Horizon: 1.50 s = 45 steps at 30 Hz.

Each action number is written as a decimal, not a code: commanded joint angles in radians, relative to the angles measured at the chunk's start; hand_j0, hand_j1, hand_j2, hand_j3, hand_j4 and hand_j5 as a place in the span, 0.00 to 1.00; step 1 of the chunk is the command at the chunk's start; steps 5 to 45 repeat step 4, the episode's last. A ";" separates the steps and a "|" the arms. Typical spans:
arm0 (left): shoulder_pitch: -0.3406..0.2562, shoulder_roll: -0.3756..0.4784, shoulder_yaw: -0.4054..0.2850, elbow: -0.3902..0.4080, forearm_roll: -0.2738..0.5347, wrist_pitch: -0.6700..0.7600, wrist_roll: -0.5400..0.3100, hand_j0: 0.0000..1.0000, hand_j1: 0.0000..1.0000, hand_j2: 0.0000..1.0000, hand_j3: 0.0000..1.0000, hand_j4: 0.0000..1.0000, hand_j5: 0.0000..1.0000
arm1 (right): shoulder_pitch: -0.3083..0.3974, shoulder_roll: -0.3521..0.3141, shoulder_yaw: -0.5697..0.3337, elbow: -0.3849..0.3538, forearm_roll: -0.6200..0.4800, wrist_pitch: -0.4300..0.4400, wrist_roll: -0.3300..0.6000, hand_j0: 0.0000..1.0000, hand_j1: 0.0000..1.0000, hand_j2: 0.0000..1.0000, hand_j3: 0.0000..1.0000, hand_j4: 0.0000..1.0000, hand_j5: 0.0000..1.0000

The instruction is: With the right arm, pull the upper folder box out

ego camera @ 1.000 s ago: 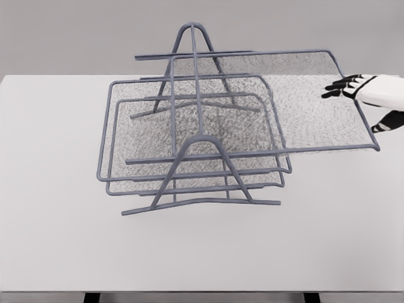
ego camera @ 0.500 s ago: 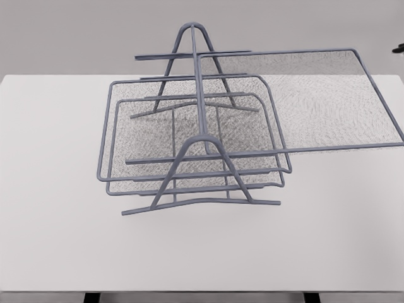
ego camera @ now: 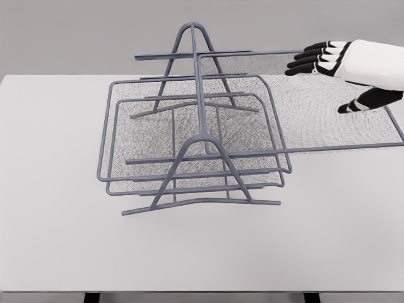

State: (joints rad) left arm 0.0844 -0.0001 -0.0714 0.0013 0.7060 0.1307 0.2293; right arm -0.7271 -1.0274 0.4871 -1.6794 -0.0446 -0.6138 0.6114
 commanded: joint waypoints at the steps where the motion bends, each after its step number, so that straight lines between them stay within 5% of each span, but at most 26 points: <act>1: 0.000 0.000 -0.001 0.000 0.000 0.000 -0.001 1.00 1.00 1.00 1.00 1.00 1.00 | 0.000 0.061 0.007 -0.005 -0.009 0.003 -0.001 1.00 1.00 1.00 1.00 1.00 1.00; 45: 0.002 0.000 -0.001 0.006 0.000 0.000 0.002 1.00 1.00 1.00 1.00 1.00 1.00 | 0.000 0.089 0.027 -0.003 -0.009 0.003 -0.001 1.00 1.00 1.00 1.00 1.00 1.00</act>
